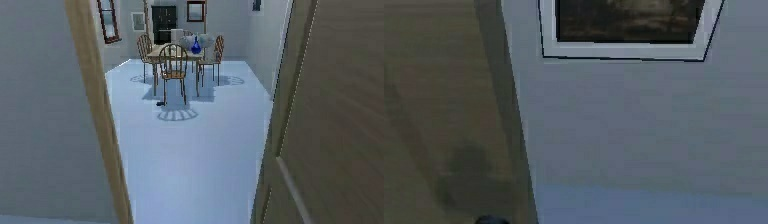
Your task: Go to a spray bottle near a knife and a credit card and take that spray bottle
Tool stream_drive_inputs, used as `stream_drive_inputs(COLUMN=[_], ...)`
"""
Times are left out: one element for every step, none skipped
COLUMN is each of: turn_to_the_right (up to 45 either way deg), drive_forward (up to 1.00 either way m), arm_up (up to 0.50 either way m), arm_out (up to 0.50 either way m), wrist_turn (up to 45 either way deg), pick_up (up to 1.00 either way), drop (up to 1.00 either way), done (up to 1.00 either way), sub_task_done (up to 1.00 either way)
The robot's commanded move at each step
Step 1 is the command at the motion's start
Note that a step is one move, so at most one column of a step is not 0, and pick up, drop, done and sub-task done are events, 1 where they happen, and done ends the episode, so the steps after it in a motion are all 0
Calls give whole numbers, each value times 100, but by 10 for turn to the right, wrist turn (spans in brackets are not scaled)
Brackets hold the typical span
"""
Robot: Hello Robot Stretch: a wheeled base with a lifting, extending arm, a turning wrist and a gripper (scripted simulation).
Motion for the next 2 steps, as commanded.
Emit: stream_drive_inputs(turn_to_the_right=[0, 60], drive_forward=[40, 0], arm_up=[0, 0], arm_out=[0, 0], wrist_turn=[0, 0], pick_up=[0, 0], drop=[0, 0], done=[0, 0], sub_task_done=[0, 0])
